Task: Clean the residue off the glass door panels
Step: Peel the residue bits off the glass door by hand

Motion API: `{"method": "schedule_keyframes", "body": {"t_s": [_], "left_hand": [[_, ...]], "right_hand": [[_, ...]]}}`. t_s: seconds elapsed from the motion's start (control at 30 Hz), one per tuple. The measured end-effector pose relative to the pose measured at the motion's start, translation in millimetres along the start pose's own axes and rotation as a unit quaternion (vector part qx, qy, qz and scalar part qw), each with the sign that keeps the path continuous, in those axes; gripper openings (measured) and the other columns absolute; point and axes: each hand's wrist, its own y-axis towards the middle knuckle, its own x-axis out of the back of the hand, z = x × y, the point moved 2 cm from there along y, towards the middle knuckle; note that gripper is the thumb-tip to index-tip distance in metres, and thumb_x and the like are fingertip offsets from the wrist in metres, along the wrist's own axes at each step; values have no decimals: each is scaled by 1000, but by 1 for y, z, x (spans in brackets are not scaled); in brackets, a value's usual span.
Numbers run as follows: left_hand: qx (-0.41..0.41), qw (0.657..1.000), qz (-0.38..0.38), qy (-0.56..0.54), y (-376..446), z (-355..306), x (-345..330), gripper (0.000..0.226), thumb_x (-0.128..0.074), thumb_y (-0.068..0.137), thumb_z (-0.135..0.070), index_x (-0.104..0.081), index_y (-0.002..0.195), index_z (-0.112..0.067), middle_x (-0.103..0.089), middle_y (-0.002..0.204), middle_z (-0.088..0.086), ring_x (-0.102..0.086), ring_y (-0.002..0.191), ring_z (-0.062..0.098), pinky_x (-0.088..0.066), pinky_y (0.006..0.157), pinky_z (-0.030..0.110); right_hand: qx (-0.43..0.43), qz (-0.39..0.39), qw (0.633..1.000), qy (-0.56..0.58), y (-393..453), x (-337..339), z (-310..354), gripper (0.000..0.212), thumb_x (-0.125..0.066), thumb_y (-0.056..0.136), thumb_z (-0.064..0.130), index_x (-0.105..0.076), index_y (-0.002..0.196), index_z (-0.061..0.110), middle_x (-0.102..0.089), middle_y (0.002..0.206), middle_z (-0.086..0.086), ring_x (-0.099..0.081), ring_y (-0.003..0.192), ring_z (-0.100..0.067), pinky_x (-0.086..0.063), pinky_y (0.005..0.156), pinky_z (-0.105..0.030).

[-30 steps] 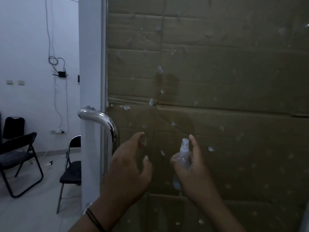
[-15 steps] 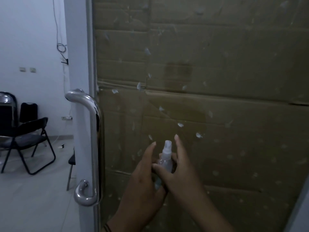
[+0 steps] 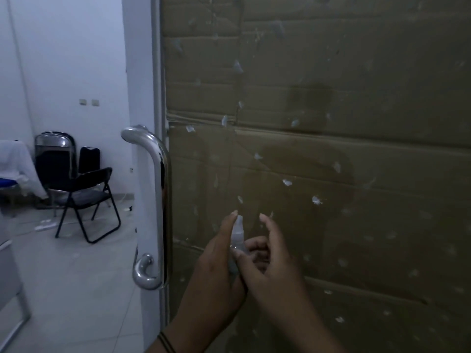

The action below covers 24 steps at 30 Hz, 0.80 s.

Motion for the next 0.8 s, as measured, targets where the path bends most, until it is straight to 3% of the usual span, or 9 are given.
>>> {"method": "schedule_keyframes", "body": {"t_s": [0.1, 0.2, 0.33, 0.47, 0.67, 0.73, 0.8], "left_hand": [[4, 999, -32, 27, 3, 4, 5, 82, -67, 86, -20, -17, 141, -56, -52, 121, -24, -51, 108, -11, -38, 83, 1], [10, 998, -44, 39, 12, 8, 11, 72, -64, 87, -27, -20, 139, -52, -56, 127, -6, -54, 112, 3, -41, 91, 9], [0, 995, -93, 28, 32, 13, 22, 62, -59, 90, -12, -29, 143, -26, -60, 95, -4, -59, 86, 3, -42, 75, 4], [-22, 991, -113, 67, 52, 16, 32, 57, -61, 87, -2, -36, 138, -8, -45, 71, -12, -54, 62, 1, -38, 54, 4], [3, 987, -135, 92, 66, 25, 38, 48, -67, 84, -9, -42, 124, -20, -39, 61, -10, -47, 47, 6, -34, 41, 11], [1, 986, -134, 101, 66, 26, 35, 47, -67, 84, -10, -43, 123, -21, -42, 65, -12, -50, 52, 3, -36, 43, 9], [-8, 985, -137, 102, 65, 26, 34, 46, -66, 84, -9, -45, 122, -22, -44, 67, -13, -53, 60, -1, -38, 48, 6]], "right_hand": [[4, -17, 999, -34, -1, 11, 3, 50, -69, 76, 42, -50, 123, 37, -59, 99, 13, -58, 88, 2, -50, 79, -18], [23, -47, 998, -39, 1, 22, 5, 36, -69, 79, 33, -62, 114, 24, -62, 92, 8, -59, 85, -3, -49, 77, -19], [61, -81, 993, -68, 4, 32, 4, 24, -68, 81, 26, -67, 104, 18, -63, 82, 8, -58, 77, -1, -44, 69, -11], [102, -114, 984, -87, 8, 39, 5, 19, -65, 80, 31, -69, 96, 20, -63, 78, 12, -58, 80, 2, -41, 67, -6], [154, -163, 968, -110, 15, 50, 6, 27, -58, 79, 35, -71, 93, 17, -62, 79, 18, -56, 87, 9, -39, 71, 0], [165, -173, 963, -128, 17, 51, 6, 21, -60, 86, 32, -72, 92, 15, -62, 79, 17, -57, 85, 7, -38, 72, 1], [174, -180, 957, -146, 18, 51, 5, 18, -62, 81, 26, -73, 89, 13, -62, 77, 16, -57, 82, 4, -37, 72, 3]]}}
